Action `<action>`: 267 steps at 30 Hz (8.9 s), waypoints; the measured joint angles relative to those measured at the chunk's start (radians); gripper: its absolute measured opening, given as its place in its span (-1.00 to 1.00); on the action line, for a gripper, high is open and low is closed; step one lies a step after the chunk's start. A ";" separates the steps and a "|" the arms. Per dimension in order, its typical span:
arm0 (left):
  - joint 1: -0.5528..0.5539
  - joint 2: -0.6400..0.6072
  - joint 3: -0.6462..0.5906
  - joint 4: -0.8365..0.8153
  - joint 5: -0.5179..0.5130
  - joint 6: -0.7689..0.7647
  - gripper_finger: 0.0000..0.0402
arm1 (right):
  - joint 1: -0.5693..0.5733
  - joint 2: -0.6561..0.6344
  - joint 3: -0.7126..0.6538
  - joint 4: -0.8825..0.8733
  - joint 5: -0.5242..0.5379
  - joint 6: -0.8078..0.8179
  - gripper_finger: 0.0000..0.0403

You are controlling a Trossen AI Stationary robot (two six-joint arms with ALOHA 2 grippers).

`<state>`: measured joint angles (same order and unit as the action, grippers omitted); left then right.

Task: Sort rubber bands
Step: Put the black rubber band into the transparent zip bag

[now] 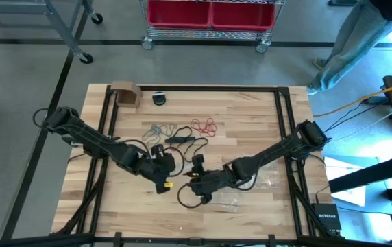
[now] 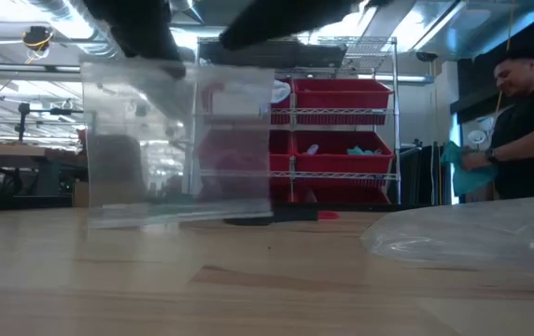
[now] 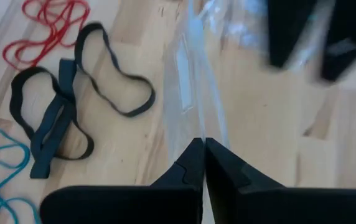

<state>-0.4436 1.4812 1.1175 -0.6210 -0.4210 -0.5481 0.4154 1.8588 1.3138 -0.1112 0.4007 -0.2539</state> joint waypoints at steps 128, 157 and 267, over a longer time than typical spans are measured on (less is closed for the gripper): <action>0.057 -0.026 -0.002 -0.063 -0.079 -0.021 -1.00 | -0.082 0.122 0.041 -0.007 0.123 -0.381 -0.94; 0.063 -0.027 0.006 -0.043 -0.463 0.222 -1.00 | -0.104 0.122 0.041 0.175 0.162 -0.229 -0.94; -0.051 -0.030 -0.164 -0.123 -0.174 -0.152 -1.00 | -0.509 0.205 -0.047 -0.146 -0.552 -0.333 0.39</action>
<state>-0.4946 1.4513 0.9535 -0.7438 -0.5946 -0.6997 -0.0932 2.0640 1.2671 -0.2575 -0.1509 -0.5869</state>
